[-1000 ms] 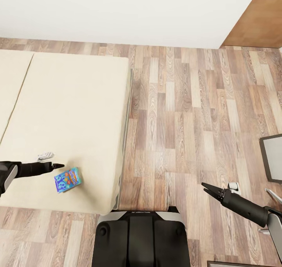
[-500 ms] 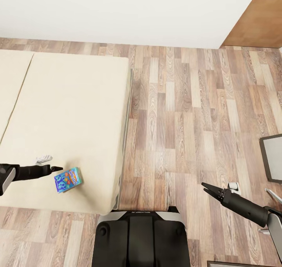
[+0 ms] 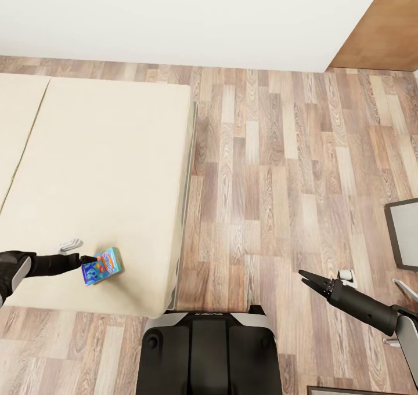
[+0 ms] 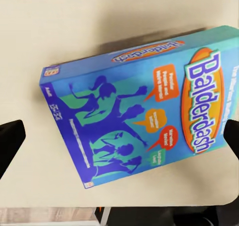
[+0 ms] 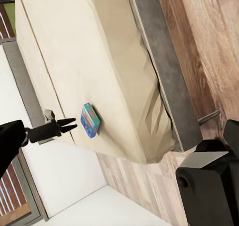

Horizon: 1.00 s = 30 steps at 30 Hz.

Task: Put all the toys in the child's room - the three board games (two on the bed and one on the table), the two jigsaw puzzles on the table, and the tennis ball on the table - inside the toy box on the table in the child's room.

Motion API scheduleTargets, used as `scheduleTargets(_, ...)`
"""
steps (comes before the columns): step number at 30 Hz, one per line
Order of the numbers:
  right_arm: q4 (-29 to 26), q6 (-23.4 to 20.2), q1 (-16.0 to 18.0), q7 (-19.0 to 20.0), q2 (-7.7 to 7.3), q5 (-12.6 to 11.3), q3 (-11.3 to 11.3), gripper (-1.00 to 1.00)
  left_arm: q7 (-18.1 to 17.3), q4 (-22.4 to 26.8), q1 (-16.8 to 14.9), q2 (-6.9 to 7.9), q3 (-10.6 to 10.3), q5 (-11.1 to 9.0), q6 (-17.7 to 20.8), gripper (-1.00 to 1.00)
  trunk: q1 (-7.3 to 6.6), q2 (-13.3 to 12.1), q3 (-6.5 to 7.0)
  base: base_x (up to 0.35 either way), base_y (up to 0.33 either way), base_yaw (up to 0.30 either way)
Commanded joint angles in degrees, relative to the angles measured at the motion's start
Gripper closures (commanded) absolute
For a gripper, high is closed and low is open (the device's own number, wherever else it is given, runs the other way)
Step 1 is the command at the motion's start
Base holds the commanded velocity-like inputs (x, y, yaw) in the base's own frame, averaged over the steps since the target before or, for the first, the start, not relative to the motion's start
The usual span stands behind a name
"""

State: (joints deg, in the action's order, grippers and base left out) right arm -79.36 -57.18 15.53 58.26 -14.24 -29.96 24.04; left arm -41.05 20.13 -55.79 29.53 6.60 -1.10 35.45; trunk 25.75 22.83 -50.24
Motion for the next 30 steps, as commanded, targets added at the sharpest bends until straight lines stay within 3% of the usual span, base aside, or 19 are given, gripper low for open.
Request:
scheduleTargets(1, 0.00, -0.21, 0.02, 0.23, 0.00, 0.11, 0.05, -1.00, -0.10, 0.01, -0.02, -0.02, 0.28, -0.11, 0.49, -1.00, 0.03, 0.09, -0.06, 0.000, 0.000, 0.000)
scheduleTargets(30, -0.09, -0.21, 0.01, 0.28, 0.00, 0.07, 0.05, -1.00, 0.80, -0.35, -0.02, -0.79, 0.20, -0.36, -2.76, -1.00, 0.03, 0.09, -0.42, 0.000, 0.000, 0.000)
